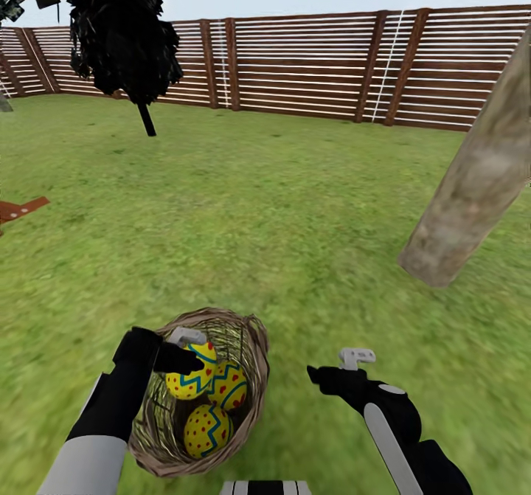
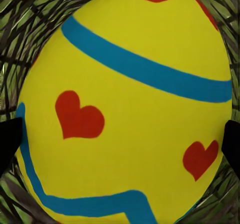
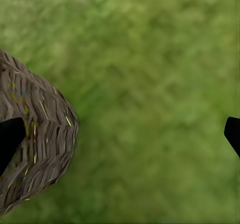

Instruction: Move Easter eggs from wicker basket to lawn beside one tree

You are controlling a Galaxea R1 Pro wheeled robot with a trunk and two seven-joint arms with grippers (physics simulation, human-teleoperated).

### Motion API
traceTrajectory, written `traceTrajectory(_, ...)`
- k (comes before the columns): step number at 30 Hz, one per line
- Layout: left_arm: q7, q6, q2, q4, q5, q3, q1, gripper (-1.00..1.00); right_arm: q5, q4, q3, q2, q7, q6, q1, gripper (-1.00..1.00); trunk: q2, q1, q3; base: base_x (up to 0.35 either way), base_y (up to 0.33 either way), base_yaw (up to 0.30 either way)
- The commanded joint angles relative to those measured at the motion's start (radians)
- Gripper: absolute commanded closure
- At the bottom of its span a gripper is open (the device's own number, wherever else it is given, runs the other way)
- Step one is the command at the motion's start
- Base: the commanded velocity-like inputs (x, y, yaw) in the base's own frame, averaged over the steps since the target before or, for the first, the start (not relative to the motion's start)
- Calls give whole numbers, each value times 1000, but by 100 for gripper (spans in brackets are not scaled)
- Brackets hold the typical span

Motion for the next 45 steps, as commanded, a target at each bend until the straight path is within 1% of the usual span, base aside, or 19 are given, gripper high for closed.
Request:
traceTrajectory(1,-10,3,-1,2,-10,3,-1,100,-11,-1,2,-1,-10,2,-1,-100,0,-1,3,0,0,0)
traceTrajectory(2,-11,3,-1,5,-10,3,-1,100,-11,-1,1,-1,-10,2,-1,-100,0,-1,7,0,0,0)
traceTrajectory(5,-11,3,-1,64,-10,3,-2,100,-18,-1,0,-1,-10,3,-1,-100,1,-2,19,0,0,0)
traceTrajectory(8,-14,3,-3,102,-10,6,-3,100,-20,-1,1,-1,-10,4,-1,-100,2,-4,30,0,0,0)
traceTrajectory(14,-22,3,-6,121,-11,7,-2,100,-23,-1,-2,-2,-10,4,-1,-100,3,-6,53,0,0,0)
traceTrajectory(20,-30,3,-2,151,-10,10,1,100,-25,-1,0,-1,-9,4,-1,-100,4,-9,77,0,0,0)
traceTrajectory(23,-61,3,0,155,-10,11,4,100,-25,-1,2,-1,-9,4,-1,-100,5,-10,88,0,0,0)
traceTrajectory(25,-72,3,0,157,-10,11,5,100,-25,-1,2,-1,-9,4,-1,-100,6,-11,96,0,0,0)
traceTrajectory(31,-80,3,1,168,-9,10,6,100,-25,-1,3,0,-9,4,-1,-100,6,-11,96,-5,0,0)
traceTrajectory(40,-80,3,1,165,-9,8,7,100,-25,-1,2,0,-9,4,-1,-100,6,-11,96,-200,0,0)
traceTrajectory(45,-80,3,1,156,-8,8,7,100,-25,-1,2,0,-9,4,-1,-100,7,-14,115,-18,0,0)
